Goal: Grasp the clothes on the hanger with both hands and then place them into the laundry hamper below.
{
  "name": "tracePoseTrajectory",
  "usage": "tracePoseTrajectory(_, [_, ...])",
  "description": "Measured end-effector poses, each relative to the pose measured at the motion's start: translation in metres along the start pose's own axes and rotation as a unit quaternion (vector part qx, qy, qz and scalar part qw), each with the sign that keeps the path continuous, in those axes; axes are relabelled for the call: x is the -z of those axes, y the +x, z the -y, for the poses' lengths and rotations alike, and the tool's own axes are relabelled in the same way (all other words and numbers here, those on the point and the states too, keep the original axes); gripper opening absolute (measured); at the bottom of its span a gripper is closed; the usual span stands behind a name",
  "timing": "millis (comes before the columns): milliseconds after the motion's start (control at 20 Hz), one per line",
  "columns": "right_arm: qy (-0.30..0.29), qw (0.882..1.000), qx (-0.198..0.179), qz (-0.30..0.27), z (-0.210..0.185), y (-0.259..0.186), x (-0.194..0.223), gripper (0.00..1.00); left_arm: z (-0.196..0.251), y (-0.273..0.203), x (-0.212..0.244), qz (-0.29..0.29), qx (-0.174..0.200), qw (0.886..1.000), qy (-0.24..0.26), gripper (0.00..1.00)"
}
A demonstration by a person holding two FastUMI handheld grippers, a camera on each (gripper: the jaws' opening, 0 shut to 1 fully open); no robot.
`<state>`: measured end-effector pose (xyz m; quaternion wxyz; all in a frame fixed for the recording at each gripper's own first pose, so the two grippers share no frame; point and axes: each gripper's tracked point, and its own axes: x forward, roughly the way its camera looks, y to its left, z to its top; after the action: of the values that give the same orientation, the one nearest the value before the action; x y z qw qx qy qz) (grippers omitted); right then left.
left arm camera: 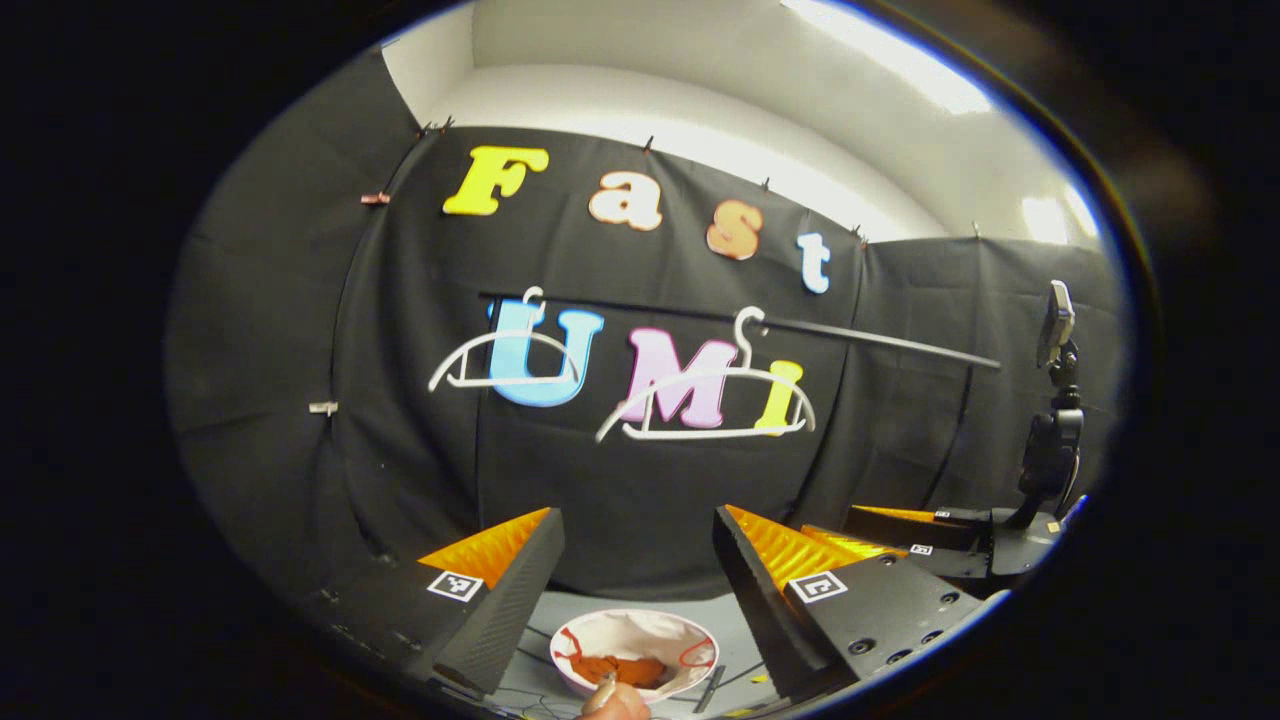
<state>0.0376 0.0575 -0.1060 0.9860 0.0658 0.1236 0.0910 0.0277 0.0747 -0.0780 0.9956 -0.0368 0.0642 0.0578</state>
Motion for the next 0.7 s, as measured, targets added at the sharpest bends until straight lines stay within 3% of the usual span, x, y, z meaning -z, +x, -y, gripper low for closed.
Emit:
tracePoseTrajectory(300, [0.01,0.996,0.012,0.086,-0.016,-0.035,-0.056,0.98,0.021,-0.051,-0.04,0.076,0.024,0.996,0.025,0.95])
tracePoseTrajectory(400, [-0.003,0.992,0.029,0.124,-0.012,-0.049,-0.076,1.0,0.02,-0.06,-0.049,0.089,0.03,0.995,0.027,0.92])
tracePoseTrajectory(450, [-0.013,0.989,0.036,0.142,-0.011,-0.056,-0.084,0.97,0.019,-0.064,-0.053,0.093,0.03,0.995,0.03,0.98])
tracePoseTrajectory(500, [-0.023,0.987,0.043,0.156,-0.012,-0.061,-0.091,0.97,0.018,-0.068,-0.058,0.102,0.028,0.994,0.033,0.95])
tracePoseTrajectory(700, [-0.037,0.984,0.053,0.163,-0.018,-0.071,-0.095,1.0,0.019,-0.08,-0.063,0.113,0.024,0.992,0.041,0.98])
